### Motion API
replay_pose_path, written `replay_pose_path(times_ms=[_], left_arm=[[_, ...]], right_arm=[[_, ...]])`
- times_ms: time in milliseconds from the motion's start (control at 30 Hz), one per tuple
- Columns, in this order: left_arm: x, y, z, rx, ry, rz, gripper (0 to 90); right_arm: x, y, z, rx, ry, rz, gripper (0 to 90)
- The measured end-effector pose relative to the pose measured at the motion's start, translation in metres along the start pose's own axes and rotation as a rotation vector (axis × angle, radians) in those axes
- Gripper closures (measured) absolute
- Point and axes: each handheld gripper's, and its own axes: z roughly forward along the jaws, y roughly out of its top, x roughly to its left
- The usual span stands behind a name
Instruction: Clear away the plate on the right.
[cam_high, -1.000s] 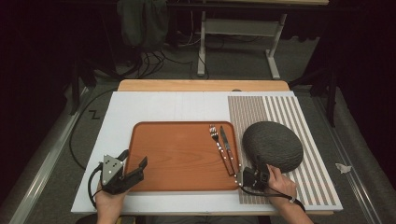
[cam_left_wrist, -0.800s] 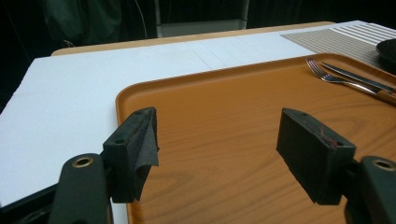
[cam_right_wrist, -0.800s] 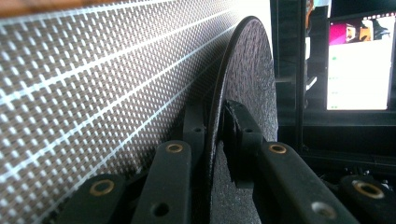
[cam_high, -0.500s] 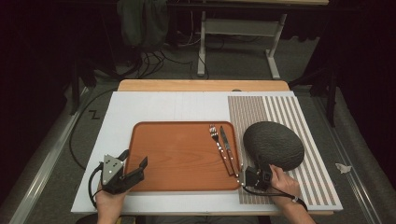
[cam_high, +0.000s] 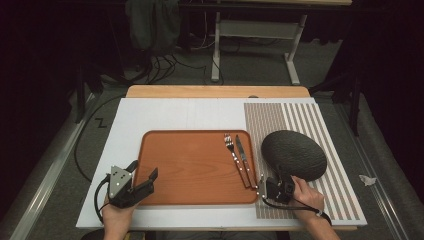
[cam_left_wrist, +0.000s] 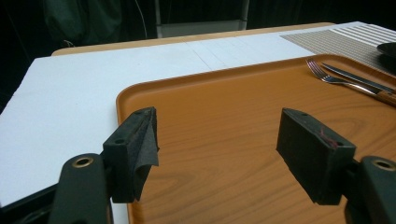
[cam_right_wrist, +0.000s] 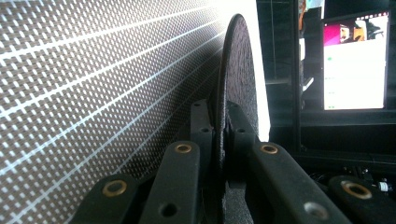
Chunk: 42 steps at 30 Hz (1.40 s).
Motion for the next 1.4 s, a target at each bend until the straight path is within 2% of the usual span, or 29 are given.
replay_pose_path(times_ms=[433,1400], left_arm=[[0.000,0.000,0.000,-0.001,0.000,-0.001,29.4],[0.001,0.000,0.000,-0.004,0.002,-0.003,29.4]], right_arm=[[-0.010,-0.005,-0.004,-0.022,0.021,0.050,87.3],[-0.016,-0.008,-0.006,-0.033,0.033,0.045,87.2]])
